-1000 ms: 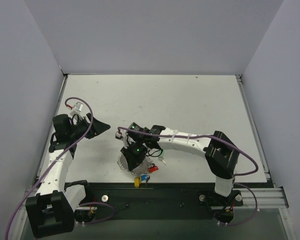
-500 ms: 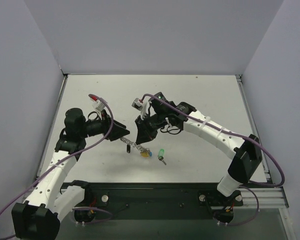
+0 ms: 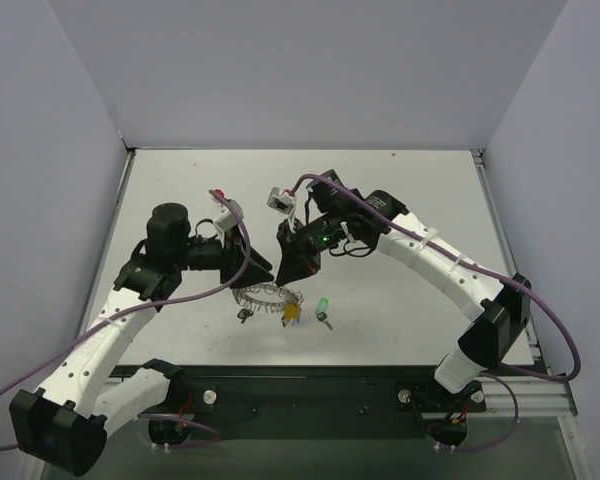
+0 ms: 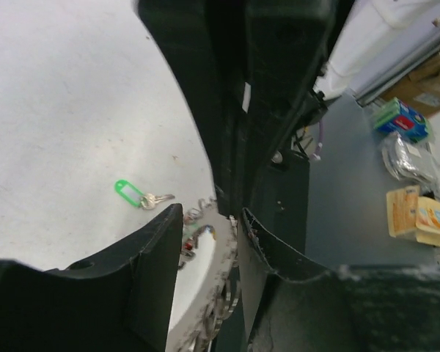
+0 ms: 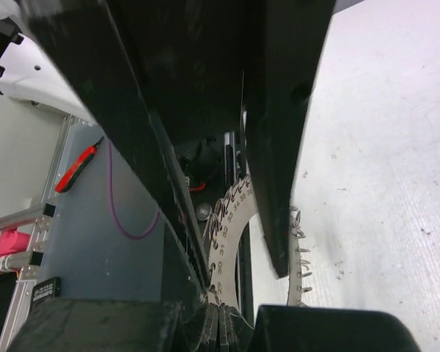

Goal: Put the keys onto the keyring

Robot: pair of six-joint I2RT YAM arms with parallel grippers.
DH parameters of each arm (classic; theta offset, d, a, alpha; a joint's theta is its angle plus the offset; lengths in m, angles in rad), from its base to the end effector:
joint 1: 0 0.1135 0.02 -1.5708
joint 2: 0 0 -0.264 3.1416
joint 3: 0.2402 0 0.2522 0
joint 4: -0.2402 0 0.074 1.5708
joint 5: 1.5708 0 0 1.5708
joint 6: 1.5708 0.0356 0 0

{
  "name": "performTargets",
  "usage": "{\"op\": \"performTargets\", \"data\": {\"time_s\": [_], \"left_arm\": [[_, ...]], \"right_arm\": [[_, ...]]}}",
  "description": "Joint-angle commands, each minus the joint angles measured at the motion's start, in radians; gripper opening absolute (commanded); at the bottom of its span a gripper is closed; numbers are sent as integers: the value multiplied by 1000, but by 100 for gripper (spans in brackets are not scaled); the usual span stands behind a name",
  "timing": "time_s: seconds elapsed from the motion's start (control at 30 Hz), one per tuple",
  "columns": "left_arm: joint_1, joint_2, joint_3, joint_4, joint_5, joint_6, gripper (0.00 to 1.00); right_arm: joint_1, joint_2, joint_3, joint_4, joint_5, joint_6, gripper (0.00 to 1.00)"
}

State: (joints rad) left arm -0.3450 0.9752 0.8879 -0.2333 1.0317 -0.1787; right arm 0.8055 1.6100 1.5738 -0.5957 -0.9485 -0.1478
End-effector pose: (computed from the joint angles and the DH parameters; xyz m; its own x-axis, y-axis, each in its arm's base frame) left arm 0.1861 -0.0993 0.3414 -0.4589 0.0680 -0.8859 0.8724 0.2233 -0.4348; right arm 0.2242 0.2752 0.3724 -0.2759 -0.4112 -0.8688 -0.9253 -0.1310 0.3559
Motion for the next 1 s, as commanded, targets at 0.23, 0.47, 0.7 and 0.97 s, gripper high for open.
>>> {"op": "performTargets", "data": {"time_s": [0.23, 0.47, 0.7, 0.97], "left_arm": [[-158, -9, 33, -222, 16, 173, 39], [-161, -46, 7, -91, 50, 115, 42], [-146, -53, 31, -5, -5, 68, 55], [-39, -7, 46, 207, 152, -88, 60]], "right_arm": [[-58, -87, 49, 86, 37, 36, 0], [-63, -79, 45, 109, -39, 17, 0], [-65, -102, 35, 111, -133, -32, 0], [-65, -140, 25, 106, -191, -79, 0]]}}
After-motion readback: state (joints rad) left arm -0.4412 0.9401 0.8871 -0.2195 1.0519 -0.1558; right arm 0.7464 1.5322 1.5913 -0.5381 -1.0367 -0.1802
